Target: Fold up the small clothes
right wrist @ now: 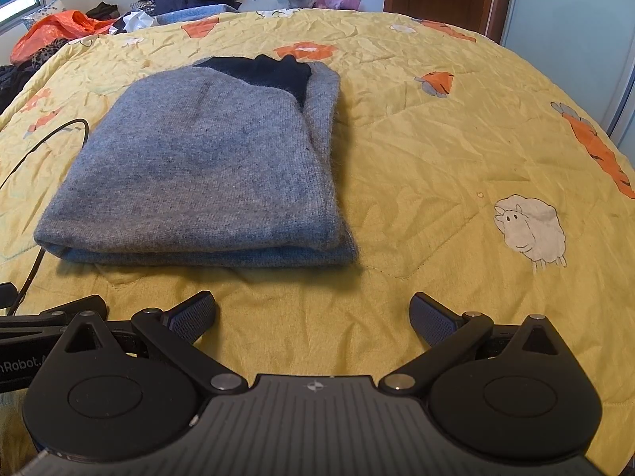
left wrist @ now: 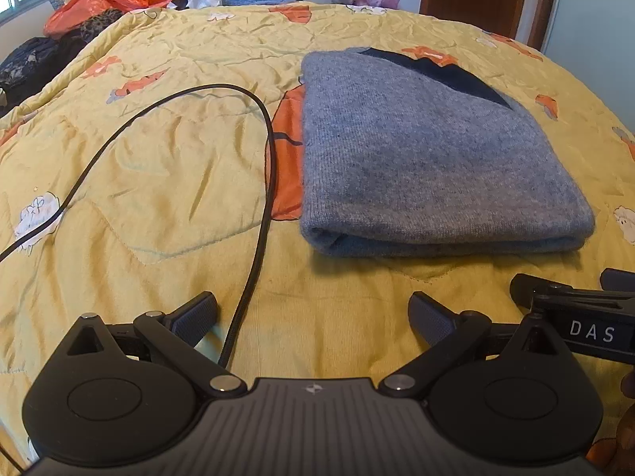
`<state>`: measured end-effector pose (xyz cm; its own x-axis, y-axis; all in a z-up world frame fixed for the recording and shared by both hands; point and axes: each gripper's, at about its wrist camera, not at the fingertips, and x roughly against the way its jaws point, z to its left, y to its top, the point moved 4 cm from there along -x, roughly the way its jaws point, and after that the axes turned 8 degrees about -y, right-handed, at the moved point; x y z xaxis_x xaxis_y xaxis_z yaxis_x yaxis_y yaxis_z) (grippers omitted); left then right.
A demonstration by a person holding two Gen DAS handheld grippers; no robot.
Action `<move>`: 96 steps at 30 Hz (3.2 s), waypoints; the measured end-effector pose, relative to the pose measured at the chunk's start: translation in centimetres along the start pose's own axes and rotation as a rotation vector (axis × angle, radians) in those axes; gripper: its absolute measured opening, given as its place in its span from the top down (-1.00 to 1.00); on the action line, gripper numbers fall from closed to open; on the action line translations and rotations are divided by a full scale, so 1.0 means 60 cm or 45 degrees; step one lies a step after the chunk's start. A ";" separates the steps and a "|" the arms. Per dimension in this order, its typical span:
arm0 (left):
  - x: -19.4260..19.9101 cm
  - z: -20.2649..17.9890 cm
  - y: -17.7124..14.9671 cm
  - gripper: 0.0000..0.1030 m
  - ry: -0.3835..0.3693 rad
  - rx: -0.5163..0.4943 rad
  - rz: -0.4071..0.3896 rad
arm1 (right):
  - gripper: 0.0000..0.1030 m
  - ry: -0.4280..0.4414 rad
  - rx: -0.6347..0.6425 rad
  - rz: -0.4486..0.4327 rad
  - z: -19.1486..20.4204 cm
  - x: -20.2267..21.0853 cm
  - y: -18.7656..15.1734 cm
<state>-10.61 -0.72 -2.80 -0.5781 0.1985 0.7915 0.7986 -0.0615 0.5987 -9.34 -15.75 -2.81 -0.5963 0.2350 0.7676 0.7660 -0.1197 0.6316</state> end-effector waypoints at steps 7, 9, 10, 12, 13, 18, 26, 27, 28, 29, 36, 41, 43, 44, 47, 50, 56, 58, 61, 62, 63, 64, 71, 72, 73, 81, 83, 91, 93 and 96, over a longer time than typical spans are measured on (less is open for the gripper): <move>0.001 -0.001 -0.002 -1.00 0.007 -0.002 -0.006 | -1.00 0.000 0.000 -0.002 0.000 0.000 0.000; 0.000 -0.001 -0.001 -1.00 0.007 0.001 0.003 | -1.00 0.000 0.000 -0.003 0.000 0.000 0.000; 0.000 -0.001 0.000 -1.00 0.007 0.002 0.005 | -1.00 0.000 0.000 -0.004 0.000 0.000 0.000; 0.000 0.000 0.000 -1.00 0.008 0.001 0.005 | -1.00 -0.001 -0.001 -0.005 -0.001 0.000 0.001; 0.000 0.000 0.000 -1.00 0.008 0.001 0.005 | -1.00 -0.001 -0.002 -0.004 -0.001 0.000 0.001; 0.000 -0.001 0.000 -1.00 0.011 0.003 -0.002 | -1.00 -0.001 -0.001 -0.007 -0.001 0.000 0.000; 0.000 -0.001 -0.001 -1.00 0.015 0.003 0.000 | -1.00 -0.002 -0.001 -0.006 -0.001 0.000 0.001; 0.001 -0.001 -0.001 -1.00 0.017 0.004 -0.001 | -1.00 -0.002 -0.001 -0.005 0.000 0.001 0.000; 0.001 -0.001 -0.002 -1.00 0.019 0.006 -0.001 | -1.00 -0.002 0.001 -0.003 0.000 0.002 -0.001; 0.002 -0.001 -0.002 -1.00 0.021 0.010 0.002 | -1.00 0.001 0.001 -0.001 0.000 0.002 -0.001; 0.009 0.006 0.003 -1.00 0.029 0.068 0.050 | -0.99 0.014 0.046 0.048 0.003 0.010 0.003; 0.020 0.009 0.009 -1.00 0.021 0.088 0.039 | -0.99 0.022 0.057 0.049 0.003 0.016 0.003; 0.026 0.007 0.010 -1.00 0.023 0.073 0.017 | -0.99 0.023 0.053 0.044 0.002 0.017 0.004; 0.027 0.005 0.011 -1.00 0.024 0.065 0.017 | -0.99 0.026 0.049 0.046 0.001 0.017 0.004; 0.028 0.004 0.011 -1.00 0.022 0.063 0.018 | -0.99 0.023 0.043 0.052 0.000 0.018 0.005; 0.028 0.002 0.011 -1.00 0.020 0.064 0.019 | -0.99 0.019 0.047 0.034 0.000 0.021 0.011; 0.031 0.002 0.010 -1.00 0.022 0.069 0.010 | -0.99 0.038 0.005 0.029 -0.010 0.024 0.024; 0.030 0.004 0.010 -1.00 0.020 0.076 0.014 | -0.99 0.035 0.011 0.028 -0.008 0.024 0.024; 0.030 0.007 0.011 -1.00 0.024 0.083 0.013 | -0.99 0.037 0.010 0.030 -0.008 0.025 0.023; 0.030 0.007 0.012 -1.00 0.023 0.085 0.014 | -0.99 0.037 0.010 0.030 -0.008 0.025 0.023; 0.031 0.007 0.013 -1.00 0.022 0.086 0.012 | -0.99 0.038 0.009 0.029 -0.008 0.026 0.023; 0.031 0.008 0.013 -1.00 0.021 0.085 0.010 | -0.99 0.038 0.008 0.026 -0.008 0.026 0.023; 0.032 0.012 0.011 -1.00 0.028 0.094 0.008 | -0.99 0.041 0.007 0.027 -0.005 0.029 0.020; 0.032 0.012 0.011 -1.00 0.028 0.095 0.007 | -0.99 0.043 0.006 0.027 -0.005 0.029 0.020; 0.032 0.013 0.011 -1.00 0.029 0.096 0.007 | -0.99 0.043 0.006 0.027 -0.005 0.029 0.020; 0.033 0.014 0.010 -1.00 0.033 0.092 0.001 | -0.99 0.044 0.005 0.024 -0.005 0.030 0.021; 0.032 0.013 0.010 -1.00 0.031 0.091 0.004 | -0.99 0.044 0.009 0.022 -0.004 0.030 0.020; 0.031 0.011 0.011 -1.00 0.020 0.086 0.007 | -0.99 0.047 0.010 0.022 -0.004 0.030 0.020; 0.031 0.010 0.010 -1.00 0.016 0.086 0.009 | -0.99 0.048 0.010 0.023 -0.003 0.030 0.020; 0.031 0.010 0.010 -1.00 0.012 0.088 0.011 | -0.99 0.050 0.008 0.021 -0.003 0.030 0.020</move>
<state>-11.10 0.17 -1.03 -0.5724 0.1887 0.7979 0.8130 0.0042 0.5822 -9.58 -15.66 -0.65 -0.5923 0.1952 0.7817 0.7773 -0.1170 0.6182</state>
